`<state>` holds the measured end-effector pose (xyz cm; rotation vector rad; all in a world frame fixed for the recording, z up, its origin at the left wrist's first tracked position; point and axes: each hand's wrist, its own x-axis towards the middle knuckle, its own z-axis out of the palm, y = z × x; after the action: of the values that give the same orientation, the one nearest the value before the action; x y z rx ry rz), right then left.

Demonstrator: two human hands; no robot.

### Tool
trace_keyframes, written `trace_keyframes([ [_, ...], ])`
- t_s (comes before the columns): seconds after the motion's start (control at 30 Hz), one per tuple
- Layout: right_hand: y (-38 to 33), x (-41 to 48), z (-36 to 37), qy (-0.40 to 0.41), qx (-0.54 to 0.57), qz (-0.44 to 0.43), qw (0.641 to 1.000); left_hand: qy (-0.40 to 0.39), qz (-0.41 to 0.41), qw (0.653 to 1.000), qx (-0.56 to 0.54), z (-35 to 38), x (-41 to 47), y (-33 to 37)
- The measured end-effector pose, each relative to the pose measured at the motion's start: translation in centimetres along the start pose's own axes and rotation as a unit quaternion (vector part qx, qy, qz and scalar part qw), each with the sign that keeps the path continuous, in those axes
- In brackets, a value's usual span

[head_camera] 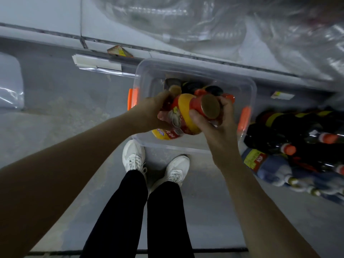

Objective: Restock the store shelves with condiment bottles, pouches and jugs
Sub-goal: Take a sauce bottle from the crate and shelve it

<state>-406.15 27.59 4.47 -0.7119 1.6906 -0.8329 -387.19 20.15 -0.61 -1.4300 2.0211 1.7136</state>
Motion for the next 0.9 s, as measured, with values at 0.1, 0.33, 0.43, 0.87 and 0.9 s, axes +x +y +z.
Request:
trace_keyframes([
  [0.1, -4.2, -0.4, -1.5, -0.002, 0.033, 0.043, 0.999, -0.035, 0.014, 0.997, -0.074, -2.0, -1.3, 3.7],
  [0.33, -12.8, -2.9, -3.1, 0.016, 0.088, 0.070, 0.993, -0.106, -0.014, 0.943, -0.316, -4.7, -7.4, 11.4],
  [0.43, -15.0, -5.4, -3.7, 0.005, 0.135, 0.078, 0.988, -0.071, -0.034, 0.931, -0.357, -4.3, -10.5, 13.9],
  [0.87, -22.1, -19.3, -7.2, -0.058, 0.139, 0.080, 0.985, 0.086, -0.049, 0.868, -0.486, -6.0, -23.0, 25.0],
  [0.9, -22.8, -19.7, -7.4, -0.058, 0.147, 0.076, 0.985, 0.085, -0.043, 0.869, -0.485, -6.3, -23.7, 25.7],
])
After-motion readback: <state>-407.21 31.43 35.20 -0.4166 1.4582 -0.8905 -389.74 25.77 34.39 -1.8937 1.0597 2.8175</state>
